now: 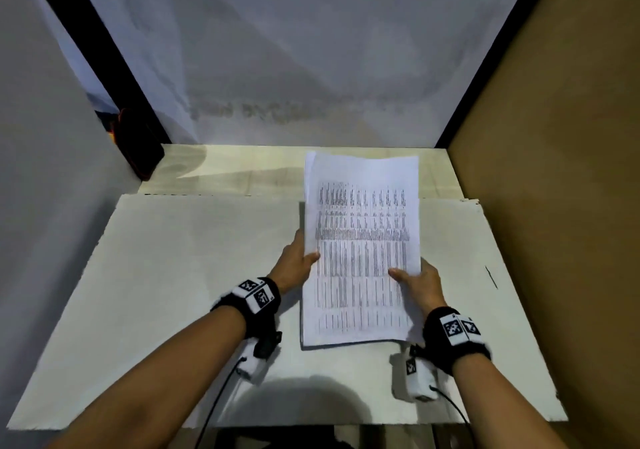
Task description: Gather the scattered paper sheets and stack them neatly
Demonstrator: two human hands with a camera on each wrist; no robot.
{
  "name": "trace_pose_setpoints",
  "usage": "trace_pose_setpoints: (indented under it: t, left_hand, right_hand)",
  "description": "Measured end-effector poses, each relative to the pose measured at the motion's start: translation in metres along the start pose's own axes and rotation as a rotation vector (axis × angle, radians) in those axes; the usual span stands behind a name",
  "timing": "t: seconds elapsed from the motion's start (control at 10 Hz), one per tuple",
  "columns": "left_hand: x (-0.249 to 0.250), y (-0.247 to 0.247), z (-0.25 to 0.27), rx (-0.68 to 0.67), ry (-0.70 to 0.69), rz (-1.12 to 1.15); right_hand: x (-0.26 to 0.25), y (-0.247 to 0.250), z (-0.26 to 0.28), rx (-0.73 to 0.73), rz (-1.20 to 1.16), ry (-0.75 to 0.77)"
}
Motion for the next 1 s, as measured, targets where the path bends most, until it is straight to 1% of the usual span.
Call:
trace_pose_setpoints:
  t: [0.1, 0.2, 0.3, 0.4, 0.5, 0.6, 0.7, 0.8, 0.9, 1.0]
  left_hand:
    - [-0.024, -0.052, -0.022, -0.1, 0.156, 0.039]
    - [-0.039, -0.088, -0.03, -0.136, 0.25, -0.002]
    - [-0.038, -0.106, -0.044, -0.149, 0.271, 0.016]
    - [-0.032, -0.116, -0.057, -0.188, 0.245, -0.098]
    - [-0.031, -0.121, -0.063, -0.211, 0.281, -0.243]
    - [-0.031, -0.118, -0.059, -0.232, 0.329, -0.302]
    - [-0.029, -0.112, -0.051, -0.261, 0.333, -0.308]
    - [-0.023, -0.112, -0.035, -0.332, 0.31, -0.235]
    - [-0.022, -0.114, -0.022, -0.366, 0.336, -0.185]
    - [-0.012, -0.102, -0.011, -0.378, 0.32, -0.229]
  right_hand:
    - [0.034, 0.039, -0.021, 0.088, 0.211, -0.096]
    - [0.054, 0.067, -0.029, 0.169, 0.42, -0.189]
    - [0.049, 0.082, -0.04, 0.199, 0.451, -0.187]
    - [0.038, 0.091, -0.046, 0.215, 0.548, -0.2]
    - [0.033, 0.092, -0.05, 0.223, 0.64, -0.214]
    - [0.028, 0.092, -0.047, 0.247, 0.68, -0.209]
    - [0.028, 0.091, -0.044, 0.233, 0.686, -0.192]
    - [0.031, 0.086, -0.035, 0.159, 0.742, -0.23]
    - [0.027, 0.083, -0.034, 0.129, 0.812, -0.265]
    - [-0.013, 0.078, -0.018, 0.107, 0.763, -0.181]
Point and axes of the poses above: each hand's wrist, its own z-axis away from the middle knuckle, its own y-axis out of the back of the hand, x = y × z, the point moved 10 cm from there along -z, towards the middle knuckle, and after that the axes turned 5 degrees about -z, right-handed, at the moved point
